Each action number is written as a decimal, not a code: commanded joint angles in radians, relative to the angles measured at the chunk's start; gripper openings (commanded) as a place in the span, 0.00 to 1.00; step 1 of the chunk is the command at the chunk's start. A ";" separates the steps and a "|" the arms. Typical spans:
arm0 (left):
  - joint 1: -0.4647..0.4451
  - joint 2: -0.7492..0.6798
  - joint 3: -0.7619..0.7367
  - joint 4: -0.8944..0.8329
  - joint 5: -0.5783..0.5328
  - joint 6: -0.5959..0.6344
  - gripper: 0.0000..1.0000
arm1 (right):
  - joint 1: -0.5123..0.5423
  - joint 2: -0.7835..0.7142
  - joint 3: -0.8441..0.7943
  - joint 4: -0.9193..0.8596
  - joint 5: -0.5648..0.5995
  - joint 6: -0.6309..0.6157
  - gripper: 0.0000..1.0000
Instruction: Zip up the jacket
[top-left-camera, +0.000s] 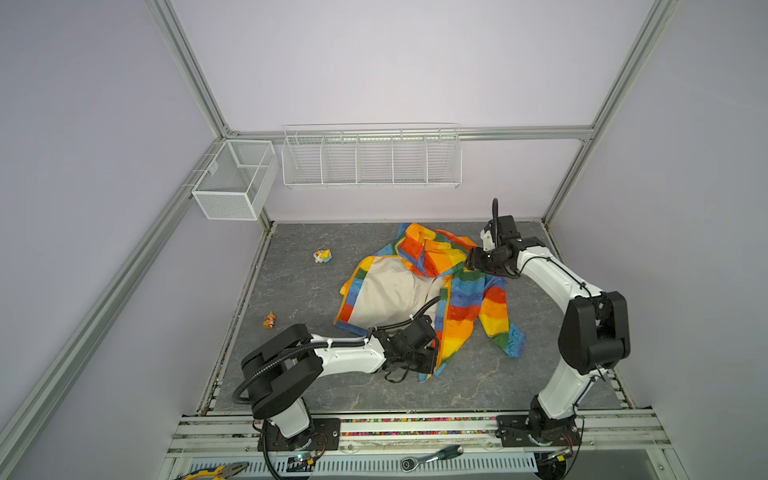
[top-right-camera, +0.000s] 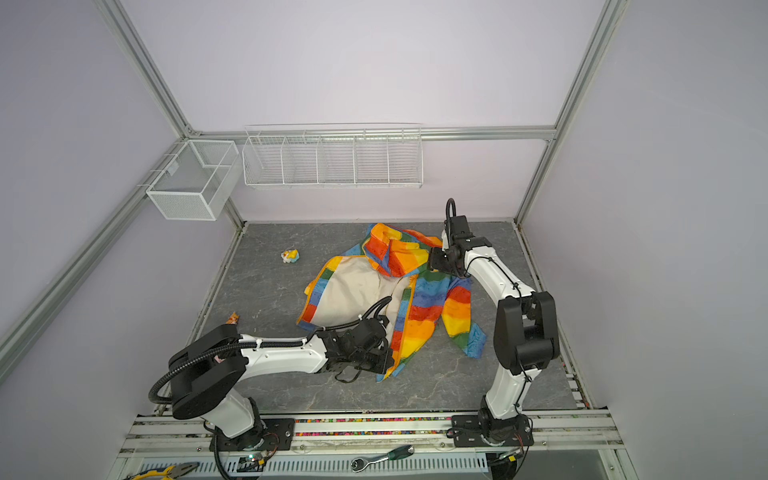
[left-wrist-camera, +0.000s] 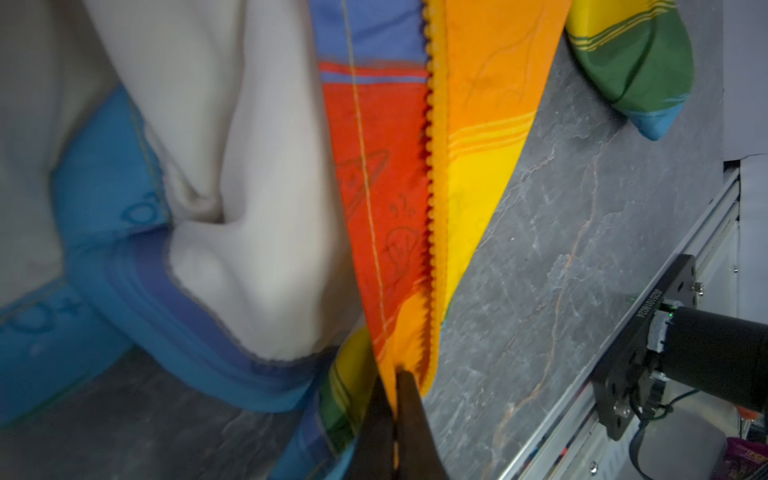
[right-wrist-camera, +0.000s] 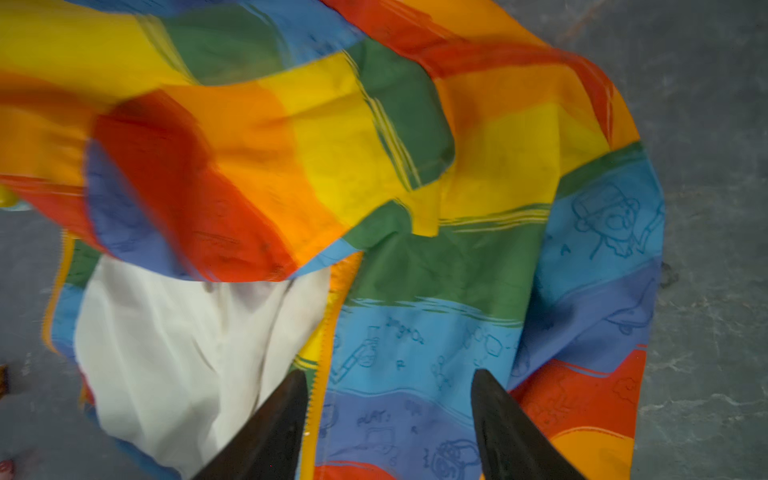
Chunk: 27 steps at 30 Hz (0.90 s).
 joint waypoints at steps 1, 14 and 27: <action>-0.005 -0.015 -0.006 0.008 -0.011 -0.008 0.00 | 0.004 0.043 -0.003 0.049 -0.056 0.020 0.66; -0.006 -0.005 -0.002 0.007 -0.008 -0.008 0.00 | -0.034 0.242 0.144 0.098 -0.101 0.150 0.57; -0.007 0.013 0.008 0.000 0.000 -0.010 0.00 | -0.048 0.353 0.318 0.074 -0.176 0.181 0.28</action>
